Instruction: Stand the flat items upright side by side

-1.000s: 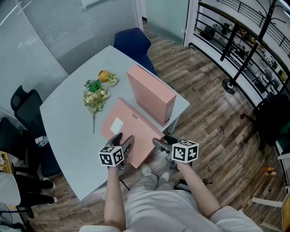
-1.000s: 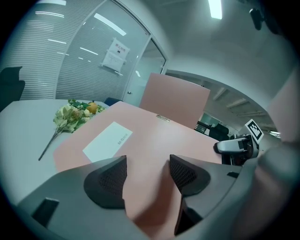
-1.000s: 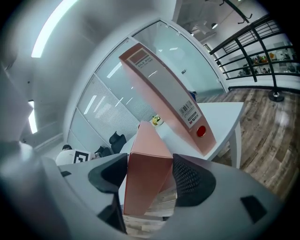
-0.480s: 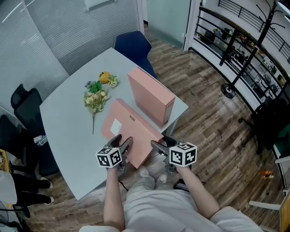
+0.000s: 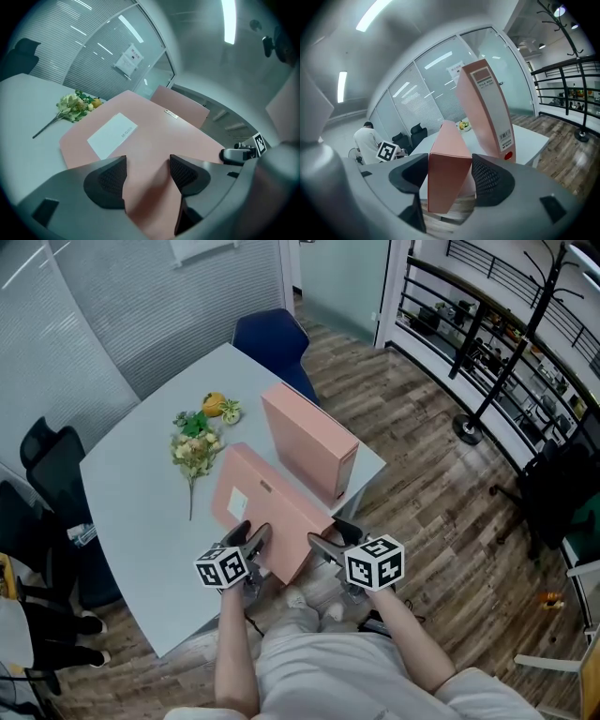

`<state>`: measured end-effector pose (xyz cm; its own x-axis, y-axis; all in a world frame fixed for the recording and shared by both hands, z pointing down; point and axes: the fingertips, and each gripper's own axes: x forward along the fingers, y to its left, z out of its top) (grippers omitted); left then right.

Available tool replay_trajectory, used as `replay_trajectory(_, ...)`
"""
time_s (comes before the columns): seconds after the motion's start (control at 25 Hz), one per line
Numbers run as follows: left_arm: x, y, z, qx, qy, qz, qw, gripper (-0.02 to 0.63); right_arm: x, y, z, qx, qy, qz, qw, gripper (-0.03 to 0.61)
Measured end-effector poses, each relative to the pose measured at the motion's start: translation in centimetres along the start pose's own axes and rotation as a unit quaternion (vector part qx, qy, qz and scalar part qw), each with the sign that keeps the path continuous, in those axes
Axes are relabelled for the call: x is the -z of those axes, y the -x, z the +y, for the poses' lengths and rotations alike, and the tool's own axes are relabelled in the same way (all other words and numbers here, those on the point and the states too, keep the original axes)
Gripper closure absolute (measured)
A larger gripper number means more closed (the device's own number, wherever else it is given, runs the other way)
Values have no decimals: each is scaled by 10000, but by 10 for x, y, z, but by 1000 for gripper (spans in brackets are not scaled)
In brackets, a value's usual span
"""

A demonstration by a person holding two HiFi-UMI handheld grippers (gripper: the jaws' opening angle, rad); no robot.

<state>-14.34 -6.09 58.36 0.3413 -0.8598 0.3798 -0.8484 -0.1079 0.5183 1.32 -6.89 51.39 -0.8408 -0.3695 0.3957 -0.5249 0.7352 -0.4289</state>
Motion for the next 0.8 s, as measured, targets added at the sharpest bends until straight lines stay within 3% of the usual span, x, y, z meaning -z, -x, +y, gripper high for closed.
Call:
replay_trajectory(0.36, -2, 1, 5, 219, 755, -343, 9963, 337, -12, 0, 17, 7, 669, -31, 9978, 281)
replay_trajectory(0.8, -3, -1, 5, 358, 1020, -510, 9928, 336, -17, 1, 26, 81, 1117, -10, 9937, 284)
